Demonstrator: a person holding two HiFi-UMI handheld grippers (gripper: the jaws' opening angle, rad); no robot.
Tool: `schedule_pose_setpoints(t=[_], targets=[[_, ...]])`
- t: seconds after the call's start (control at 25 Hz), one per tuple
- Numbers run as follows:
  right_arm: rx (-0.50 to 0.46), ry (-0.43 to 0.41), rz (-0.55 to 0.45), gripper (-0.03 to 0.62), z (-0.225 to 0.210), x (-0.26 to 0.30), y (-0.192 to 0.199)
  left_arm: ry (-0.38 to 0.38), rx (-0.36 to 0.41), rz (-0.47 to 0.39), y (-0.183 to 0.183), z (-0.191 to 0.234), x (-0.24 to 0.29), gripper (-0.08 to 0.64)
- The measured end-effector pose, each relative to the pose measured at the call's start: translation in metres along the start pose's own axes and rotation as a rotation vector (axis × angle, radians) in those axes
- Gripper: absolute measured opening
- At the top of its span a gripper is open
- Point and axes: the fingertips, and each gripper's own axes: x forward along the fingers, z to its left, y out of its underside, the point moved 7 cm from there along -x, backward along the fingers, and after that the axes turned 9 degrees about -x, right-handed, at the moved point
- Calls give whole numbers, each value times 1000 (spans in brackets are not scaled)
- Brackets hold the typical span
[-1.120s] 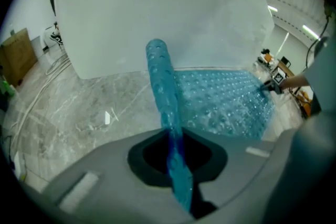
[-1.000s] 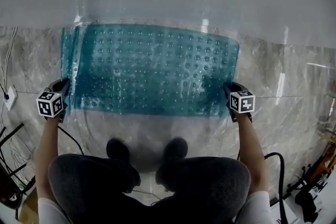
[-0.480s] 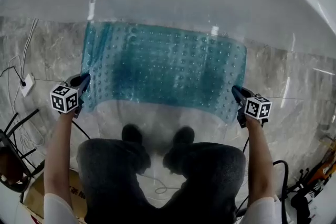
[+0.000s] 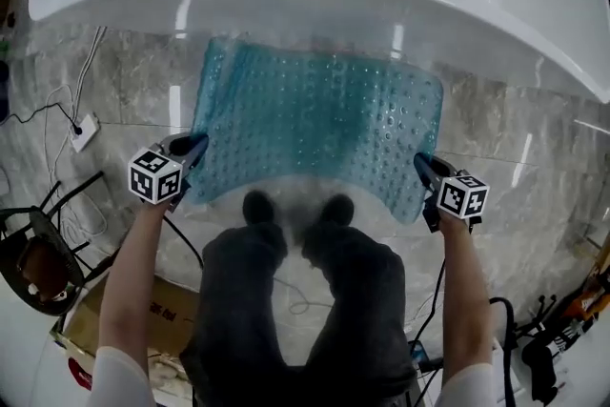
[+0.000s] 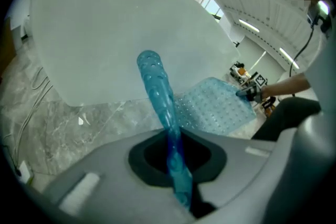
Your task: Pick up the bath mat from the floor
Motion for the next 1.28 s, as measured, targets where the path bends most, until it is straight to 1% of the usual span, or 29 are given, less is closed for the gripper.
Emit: schedule_pose_setpoints(t=[0.12,0.2,0.28,0.4,0.52,0.6,0.76,0.84,1.0,1.12,1.28], targets=[[44,-18,-21,26,35,-52,-17,34,-14,-9,-14,-38,-46,18],[81,-44,-49,26,63,-91,-28,71,-19,-25,-22,-65,-83,18],[115,-74,-88,28,94,-129,-41,108,-22,-48,-33,-91,-122,18],[155,-119,-164,28,144,-180,-60,134,-21,-86,-48,-126,-183,18],[211,-154,-231,29,207,-238,-67,162,-38,-111,-55,-166,-255,18],[264,-176,-281,29,254,-276,-70,187,-49,-132,-58,-194,-307,18],[396,-255,-437,31,343,-343,-93,251,-86,-198,-84,-245,-404,18],[429,-278,-492,32,382,-380,-102,285,-109,-212,-96,-275,-446,18],[432,-314,-581,32,451,-446,-114,330,-123,-230,-105,-323,-522,18],[401,-312,-613,34,498,-491,-112,349,-137,-240,-100,-349,-571,18],[347,-332,-655,35,543,-543,-109,403,-179,-296,-93,-384,-618,18]])
